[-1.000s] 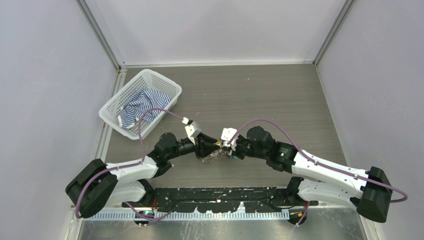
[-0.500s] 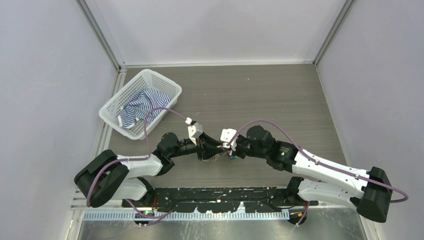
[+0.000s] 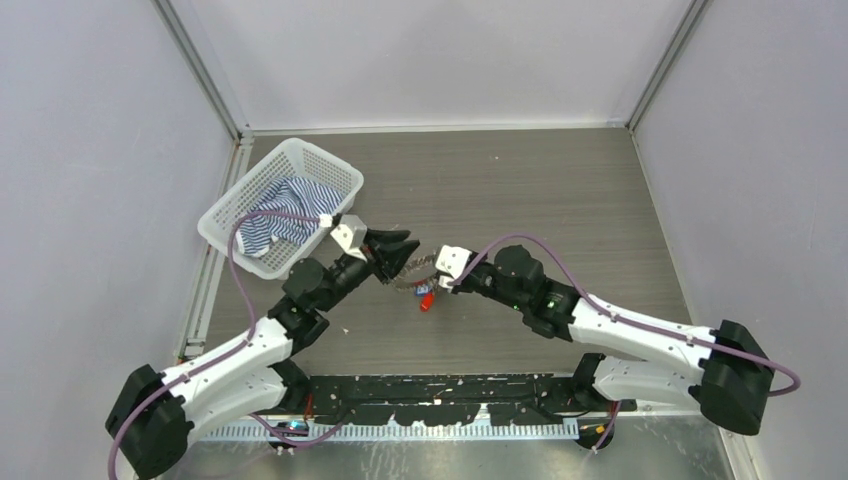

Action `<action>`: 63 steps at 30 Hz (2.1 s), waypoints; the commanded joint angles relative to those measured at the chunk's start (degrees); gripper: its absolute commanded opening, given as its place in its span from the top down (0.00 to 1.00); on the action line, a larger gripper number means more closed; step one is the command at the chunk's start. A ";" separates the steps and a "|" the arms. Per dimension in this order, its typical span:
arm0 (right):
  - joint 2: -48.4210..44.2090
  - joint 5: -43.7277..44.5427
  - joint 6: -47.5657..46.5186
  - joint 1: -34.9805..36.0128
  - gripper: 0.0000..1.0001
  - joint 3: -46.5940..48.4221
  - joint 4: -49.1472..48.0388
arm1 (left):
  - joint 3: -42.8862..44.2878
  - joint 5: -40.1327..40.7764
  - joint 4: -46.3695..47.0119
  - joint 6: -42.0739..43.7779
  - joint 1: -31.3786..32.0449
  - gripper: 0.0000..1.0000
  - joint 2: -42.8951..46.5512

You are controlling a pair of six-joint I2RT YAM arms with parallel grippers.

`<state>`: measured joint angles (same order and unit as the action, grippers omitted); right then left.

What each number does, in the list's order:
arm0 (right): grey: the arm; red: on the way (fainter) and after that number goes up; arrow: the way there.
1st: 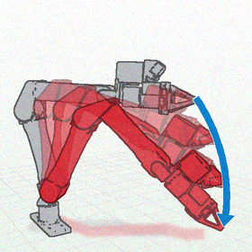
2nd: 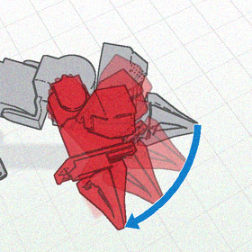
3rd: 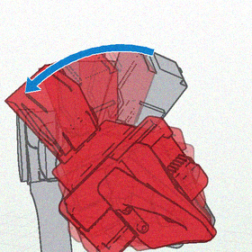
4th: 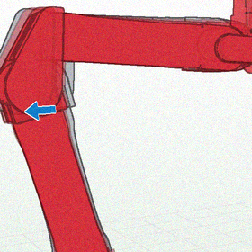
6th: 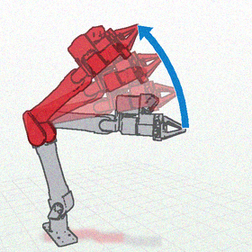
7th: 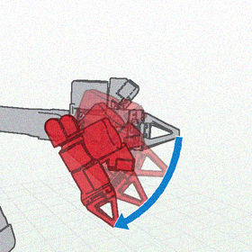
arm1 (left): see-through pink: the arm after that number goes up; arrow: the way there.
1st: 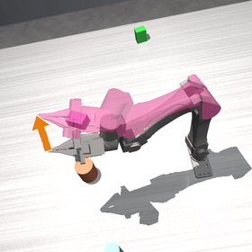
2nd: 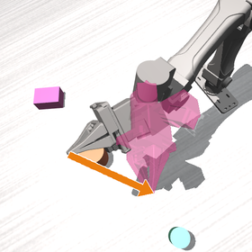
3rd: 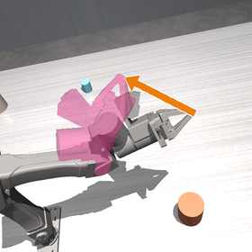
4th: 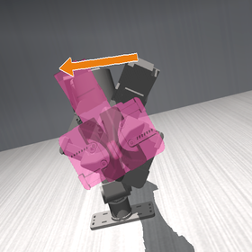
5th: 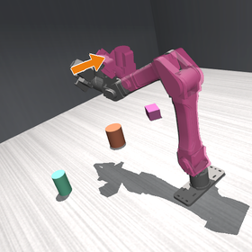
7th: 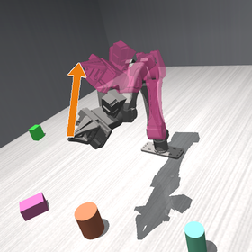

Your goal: Remove the keys from the keyring

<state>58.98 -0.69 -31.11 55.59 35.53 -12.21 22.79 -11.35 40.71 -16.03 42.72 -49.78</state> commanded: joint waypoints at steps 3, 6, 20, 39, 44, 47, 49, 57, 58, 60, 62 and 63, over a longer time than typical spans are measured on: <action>4.61 -6.33 -3.80 -1.01 0.99 4.37 -19.32 | 2.46 12.15 -6.79 0.93 -3.25 0.68 -4.75; 4.09 -10.40 -3.79 -1.49 0.99 6.38 -17.14 | 2.83 14.09 -8.92 0.84 -4.77 0.67 -3.28; -5.28 -23.09 -4.20 -4.09 0.99 11.32 -4.57 | 4.37 -29.17 8.18 -12.70 -11.35 0.68 -5.06; -10.73 -30.16 -0.89 -4.10 0.99 13.30 -1.33 | 2.64 -34.58 20.50 -19.67 -10.11 0.65 -1.89; -11.04 -32.38 0.52 -4.10 0.99 13.83 -1.20 | 2.19 -34.72 22.54 -19.88 -10.03 0.65 -2.81; -10.88 -33.29 0.83 -4.13 0.99 14.53 0.11 | 2.59 -35.53 23.92 -21.15 -10.02 0.65 -3.02; -10.84 -33.24 0.89 -4.13 0.99 14.49 0.21 | 2.52 -35.95 25.14 -22.25 -9.94 0.65 -2.88; -10.64 -34.03 1.38 -4.11 0.99 14.92 0.34 | 3.12 -37.94 25.98 -23.34 -7.97 0.65 -3.59; -10.56 -34.19 1.45 -4.09 0.99 15.00 0.43 | 3.22 -38.05 26.00 -23.34 -7.66 0.65 -3.84; -10.48 -34.52 1.66 -4.10 0.99 15.24 0.77 | 3.27 -37.95 26.52 -23.45 -7.25 0.65 -4.17; -10.58 -34.30 1.75 -4.09 0.99 15.23 0.78 | 3.48 -37.95 26.69 -23.56 -7.00 0.65 -4.23; -10.63 -34.25 1.68 -4.09 0.99 15.19 0.78 | 3.61 -38.10 26.70 -23.69 -6.84 0.65 -4.27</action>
<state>50.11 -34.48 -29.80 51.64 46.76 -6.07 24.34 -47.92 63.81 -38.92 35.03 -53.80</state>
